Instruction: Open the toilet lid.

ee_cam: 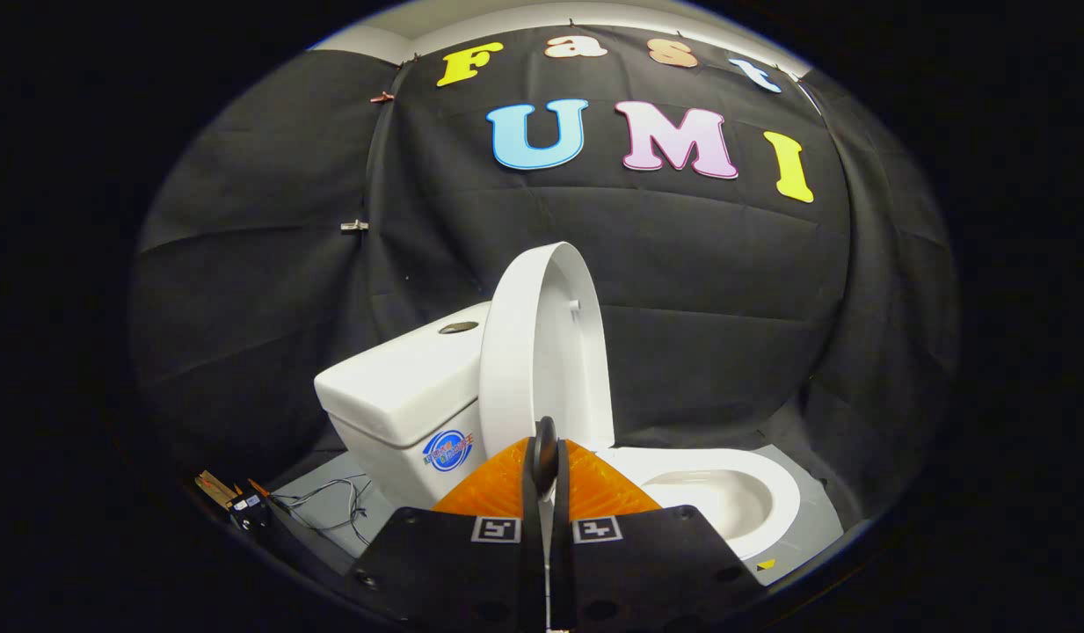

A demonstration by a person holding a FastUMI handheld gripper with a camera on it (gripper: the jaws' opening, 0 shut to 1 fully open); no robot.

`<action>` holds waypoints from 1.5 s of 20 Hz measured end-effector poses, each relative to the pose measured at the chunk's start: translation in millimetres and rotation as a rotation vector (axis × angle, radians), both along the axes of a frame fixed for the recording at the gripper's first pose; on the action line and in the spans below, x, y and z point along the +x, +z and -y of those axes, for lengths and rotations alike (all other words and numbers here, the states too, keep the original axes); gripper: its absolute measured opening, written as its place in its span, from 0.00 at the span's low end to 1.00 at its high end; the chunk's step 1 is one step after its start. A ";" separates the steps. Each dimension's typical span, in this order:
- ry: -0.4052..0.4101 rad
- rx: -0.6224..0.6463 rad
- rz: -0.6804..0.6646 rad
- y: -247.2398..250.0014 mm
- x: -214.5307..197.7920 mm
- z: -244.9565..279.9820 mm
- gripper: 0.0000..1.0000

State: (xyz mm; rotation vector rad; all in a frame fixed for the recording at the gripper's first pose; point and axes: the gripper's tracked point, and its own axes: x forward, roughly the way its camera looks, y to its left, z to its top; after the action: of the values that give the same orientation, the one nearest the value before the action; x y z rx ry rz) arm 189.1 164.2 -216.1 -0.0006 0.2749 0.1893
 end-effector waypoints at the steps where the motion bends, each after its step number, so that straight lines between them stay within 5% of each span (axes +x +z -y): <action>1: 0.001 0.001 0.000 -1.0 -0.5 -2.8 0.07; 9: 0.029 0.018 -0.012 -5.3 -2.6 -21.1 0.07; 12: 0.027 0.036 -0.066 -16.6 -4.9 -16.4 0.33; 15: 0.014 0.043 -0.036 -0.3 -13.9 -7.8 0.47; 18: 0.031 0.044 -0.003 28.7 -27.3 -0.6 0.87; 20: 0.042 0.062 0.041 63.3 -39.6 6.3 1.00; 30: 0.019 -0.016 0.280 218.7 -128.8 69.0 1.00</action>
State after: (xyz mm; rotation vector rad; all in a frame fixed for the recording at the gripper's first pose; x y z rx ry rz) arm 60.3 95.2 2.7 -0.0451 -0.0025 0.2033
